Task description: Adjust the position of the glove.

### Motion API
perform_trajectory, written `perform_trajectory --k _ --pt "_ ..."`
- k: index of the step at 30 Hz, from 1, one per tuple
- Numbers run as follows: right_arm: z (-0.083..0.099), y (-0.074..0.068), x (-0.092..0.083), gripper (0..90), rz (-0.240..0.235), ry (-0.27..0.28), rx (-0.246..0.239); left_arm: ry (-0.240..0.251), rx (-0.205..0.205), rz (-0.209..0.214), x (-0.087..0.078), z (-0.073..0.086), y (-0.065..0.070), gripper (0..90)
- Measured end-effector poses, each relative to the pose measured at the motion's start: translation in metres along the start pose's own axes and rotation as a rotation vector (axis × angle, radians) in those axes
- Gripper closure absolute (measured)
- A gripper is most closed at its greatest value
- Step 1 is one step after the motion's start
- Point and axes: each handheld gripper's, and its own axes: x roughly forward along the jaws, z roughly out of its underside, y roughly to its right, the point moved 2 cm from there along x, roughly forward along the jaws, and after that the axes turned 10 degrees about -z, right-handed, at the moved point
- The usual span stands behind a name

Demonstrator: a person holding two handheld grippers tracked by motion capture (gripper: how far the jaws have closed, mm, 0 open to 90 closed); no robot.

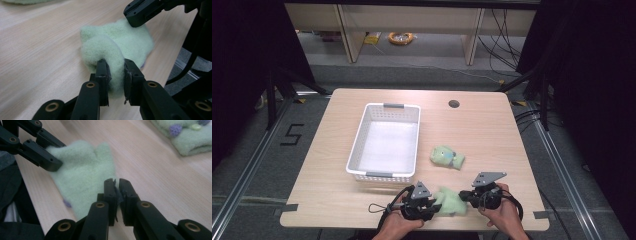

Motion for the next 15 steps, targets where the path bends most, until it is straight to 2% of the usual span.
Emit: perform_trajectory --k 4,6,7,10,12,15 --pt "-0.0013 0.0026 0.0062 84.6 0.008 -0.023 0.010 0.001 0.015 0.000 -0.0005 -0.0004 -0.0010 72.4" --pt "-0.0012 0.0040 0.0064 83.7 0.003 -0.035 0.006 0.003 0.007 -0.002 0.0005 0.0008 -0.0007 68.8" --pt "-0.0009 0.0046 0.0067 82.9 0.008 -0.030 -0.001 -0.019 0.034 -0.004 -0.0008 0.0016 -0.0033 66.4" --pt "0.0001 0.0046 0.0073 79.5 0.006 -0.008 0.021 -0.005 -0.001 -0.011 -0.0020 0.0006 -0.0019 58.4" --pt "-0.0002 0.0058 0.0062 77.2 0.003 -0.020 0.021 -0.010 0.021 -0.015 -0.0053 -0.0003 -0.0045 54.8" --pt "-0.0006 0.0063 0.0064 75.6 0.007 -0.022 0.026 -0.003 0.004 -0.033 -0.0077 -0.0010 -0.0067 50.7"
